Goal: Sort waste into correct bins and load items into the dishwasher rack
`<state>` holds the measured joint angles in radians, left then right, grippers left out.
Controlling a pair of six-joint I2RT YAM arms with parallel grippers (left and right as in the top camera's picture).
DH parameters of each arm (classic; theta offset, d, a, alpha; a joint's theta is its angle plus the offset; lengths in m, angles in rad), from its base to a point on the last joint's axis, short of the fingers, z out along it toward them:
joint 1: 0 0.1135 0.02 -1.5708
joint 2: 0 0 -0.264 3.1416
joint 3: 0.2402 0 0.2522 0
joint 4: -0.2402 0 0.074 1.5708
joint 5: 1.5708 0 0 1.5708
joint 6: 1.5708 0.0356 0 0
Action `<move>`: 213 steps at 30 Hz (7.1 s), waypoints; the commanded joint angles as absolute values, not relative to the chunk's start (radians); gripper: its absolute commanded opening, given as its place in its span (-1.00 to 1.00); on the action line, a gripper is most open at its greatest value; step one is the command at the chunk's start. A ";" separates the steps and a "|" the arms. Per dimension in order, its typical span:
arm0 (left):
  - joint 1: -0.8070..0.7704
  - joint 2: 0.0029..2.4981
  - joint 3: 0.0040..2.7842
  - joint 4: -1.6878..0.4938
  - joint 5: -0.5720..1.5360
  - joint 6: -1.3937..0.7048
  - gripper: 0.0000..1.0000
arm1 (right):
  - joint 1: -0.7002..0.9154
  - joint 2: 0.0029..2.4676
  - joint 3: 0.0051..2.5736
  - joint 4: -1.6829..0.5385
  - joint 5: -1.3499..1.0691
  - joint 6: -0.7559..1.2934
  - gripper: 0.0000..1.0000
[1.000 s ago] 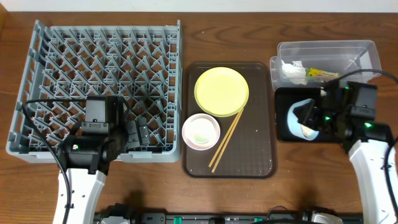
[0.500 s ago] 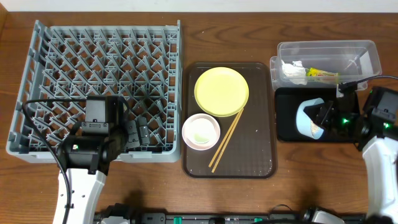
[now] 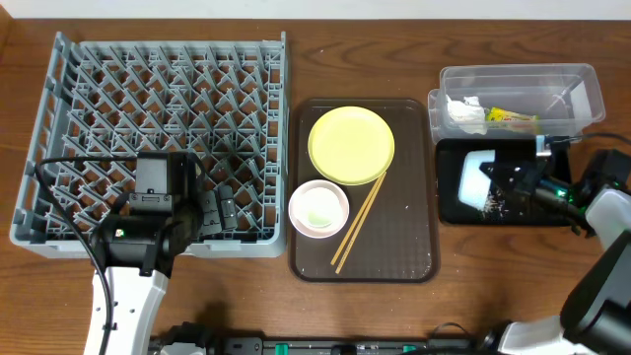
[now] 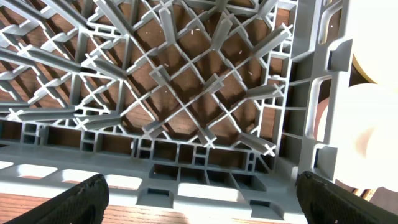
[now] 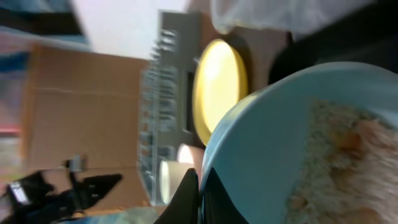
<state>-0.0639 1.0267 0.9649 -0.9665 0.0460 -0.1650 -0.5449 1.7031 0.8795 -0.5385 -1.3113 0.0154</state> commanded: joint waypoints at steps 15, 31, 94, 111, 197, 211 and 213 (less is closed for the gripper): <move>-0.068 1.025 0.986 -0.967 0.041 -0.178 0.96 | -0.757 1.784 0.875 -0.352 -1.560 0.131 -0.98; -0.068 1.025 0.986 -0.967 0.041 -0.178 0.96 | -0.773 1.784 0.875 -0.250 -1.523 0.363 -0.98; -0.068 1.025 0.986 -0.956 0.041 -0.178 0.96 | -0.260 1.545 0.875 -0.018 -1.438 0.546 -0.98; -0.068 1.025 0.986 -0.953 0.041 -0.178 0.95 | 0.093 1.471 0.876 0.118 -0.902 0.385 -0.98; -0.068 1.025 0.986 -0.934 0.045 -0.178 0.96 | 0.643 1.617 0.935 -0.347 -0.262 0.374 -0.92; -0.068 1.025 0.986 -0.888 0.247 -0.217 0.95 | 0.377 1.470 0.986 -0.316 -0.530 0.448 -0.98; -0.068 1.028 0.986 -0.846 0.340 -0.260 0.96 | 0.304 1.463 0.986 -0.284 -0.652 0.449 -0.98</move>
<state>-0.0639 1.0267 0.9649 -0.8738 0.1814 -0.1993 0.3840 1.4963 0.9558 -0.3008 -0.4618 0.4164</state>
